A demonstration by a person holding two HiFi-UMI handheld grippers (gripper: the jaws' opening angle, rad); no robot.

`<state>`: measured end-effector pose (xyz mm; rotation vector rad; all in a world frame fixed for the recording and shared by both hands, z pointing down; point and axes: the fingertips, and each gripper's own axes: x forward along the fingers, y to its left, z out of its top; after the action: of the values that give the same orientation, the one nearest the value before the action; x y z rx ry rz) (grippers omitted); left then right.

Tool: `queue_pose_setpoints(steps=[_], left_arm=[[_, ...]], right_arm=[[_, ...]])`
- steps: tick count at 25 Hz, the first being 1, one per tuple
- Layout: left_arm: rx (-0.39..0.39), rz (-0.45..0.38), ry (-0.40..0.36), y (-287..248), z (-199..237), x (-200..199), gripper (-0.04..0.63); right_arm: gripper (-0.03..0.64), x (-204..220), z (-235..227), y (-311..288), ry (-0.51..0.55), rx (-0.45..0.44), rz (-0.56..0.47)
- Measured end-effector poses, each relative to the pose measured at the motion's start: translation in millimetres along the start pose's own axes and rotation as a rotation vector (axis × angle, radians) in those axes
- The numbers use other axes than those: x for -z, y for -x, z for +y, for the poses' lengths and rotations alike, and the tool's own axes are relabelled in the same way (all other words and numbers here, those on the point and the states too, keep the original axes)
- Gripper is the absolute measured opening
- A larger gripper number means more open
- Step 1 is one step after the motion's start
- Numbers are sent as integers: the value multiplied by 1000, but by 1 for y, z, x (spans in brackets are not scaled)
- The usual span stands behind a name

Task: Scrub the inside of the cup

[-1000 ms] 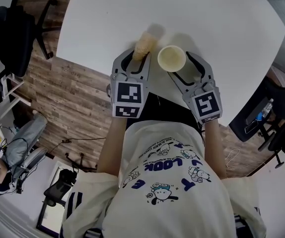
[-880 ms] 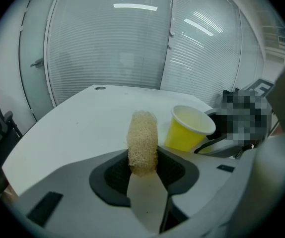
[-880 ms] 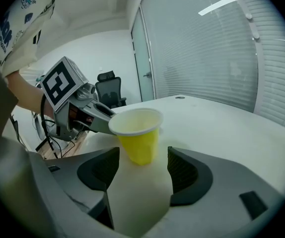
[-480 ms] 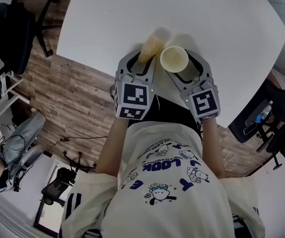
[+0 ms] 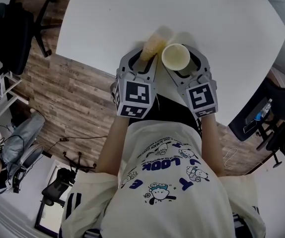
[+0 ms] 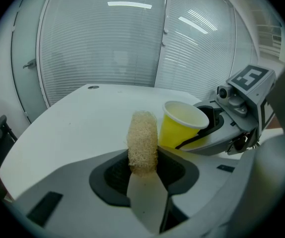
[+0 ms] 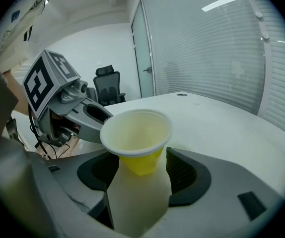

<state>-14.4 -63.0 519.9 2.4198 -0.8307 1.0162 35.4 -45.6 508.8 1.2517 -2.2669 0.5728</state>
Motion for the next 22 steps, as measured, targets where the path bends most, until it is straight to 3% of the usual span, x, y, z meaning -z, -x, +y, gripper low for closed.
queue_pose_setpoints(steps=[22], left_arm=[[37,-3,-33,-3,-4,-5,158]], right_arm=[[278,-27,0,3,-11,-3,-108]])
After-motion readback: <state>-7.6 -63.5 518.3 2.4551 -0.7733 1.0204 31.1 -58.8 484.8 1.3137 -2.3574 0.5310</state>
